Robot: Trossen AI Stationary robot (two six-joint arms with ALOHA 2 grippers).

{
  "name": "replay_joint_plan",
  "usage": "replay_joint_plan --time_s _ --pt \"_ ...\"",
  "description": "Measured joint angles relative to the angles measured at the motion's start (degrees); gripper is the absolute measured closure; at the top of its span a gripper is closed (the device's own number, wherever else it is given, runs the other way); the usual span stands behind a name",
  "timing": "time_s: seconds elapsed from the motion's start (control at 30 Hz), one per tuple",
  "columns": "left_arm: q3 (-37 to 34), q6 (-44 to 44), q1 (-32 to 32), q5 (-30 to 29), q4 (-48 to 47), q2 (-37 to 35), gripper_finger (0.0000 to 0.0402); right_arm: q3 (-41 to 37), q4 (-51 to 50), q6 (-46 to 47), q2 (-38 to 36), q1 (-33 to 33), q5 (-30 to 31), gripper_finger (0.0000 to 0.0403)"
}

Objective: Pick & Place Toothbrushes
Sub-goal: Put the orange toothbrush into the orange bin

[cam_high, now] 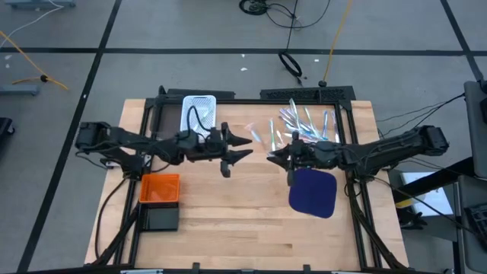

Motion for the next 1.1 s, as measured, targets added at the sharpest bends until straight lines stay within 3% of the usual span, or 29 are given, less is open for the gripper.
replay_joint_plan --time_s 0.47,0.9,1.0,1.1 --pt "0.8 0.3 -0.2 -0.1 19.1 10.3 0.0231 0.0 0.3 0.0 1.5 0.0 2.6 0.0357" --pt "9.4 2.9 -0.1 -0.8 14.3 15.0 0.0233 -0.1 0.0 0.0 1.9 0.0 2.5 0.0356" --pt "9.4 3.0 -0.1 -0.8 14.2 15.1 0.026 -0.1 -0.2 0.0 2.0 0.0 2.5 0.0356" --pt "9.4 2.9 -0.1 -1.1 13.6 15.1 0.0317 -0.1 -0.3 0.0 2.0 0.0 2.4 0.0355"
